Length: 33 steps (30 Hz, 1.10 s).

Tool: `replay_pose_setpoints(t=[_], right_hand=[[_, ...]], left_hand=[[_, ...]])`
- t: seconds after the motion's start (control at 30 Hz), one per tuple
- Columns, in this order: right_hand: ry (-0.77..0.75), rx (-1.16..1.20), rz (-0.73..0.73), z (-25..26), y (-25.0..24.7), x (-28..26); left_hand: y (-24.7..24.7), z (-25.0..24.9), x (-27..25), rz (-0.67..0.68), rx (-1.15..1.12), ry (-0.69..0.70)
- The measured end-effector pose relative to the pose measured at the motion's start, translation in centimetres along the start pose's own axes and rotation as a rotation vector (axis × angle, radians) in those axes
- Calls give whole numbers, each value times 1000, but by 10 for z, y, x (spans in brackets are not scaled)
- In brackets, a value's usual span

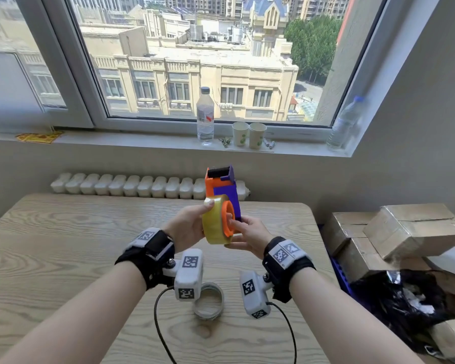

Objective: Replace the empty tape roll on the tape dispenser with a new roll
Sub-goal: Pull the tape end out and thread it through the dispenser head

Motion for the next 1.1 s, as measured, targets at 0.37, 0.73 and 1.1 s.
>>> replay_pose_setpoints(t=[0.37, 0.73, 1.1], right_hand=[[-141, -251, -244, 32, -25, 4], [-249, -116, -58, 61, 1, 1], [-312, -62, 154, 62, 12, -7]], left_hand=[[6, -13, -2, 118, 53, 74], [12, -16, 3, 54, 123, 104], [5, -21, 7, -37, 77, 99]])
Point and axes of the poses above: each hand's wrist, its own x-axis towards the middle knuckle, its own y-axis out of the palm, z = x × y, the point moved 8 cm from there along x, towards the middle knuckle, and after that the axes turned 8 degrees about -y, right-handed, at the moved point
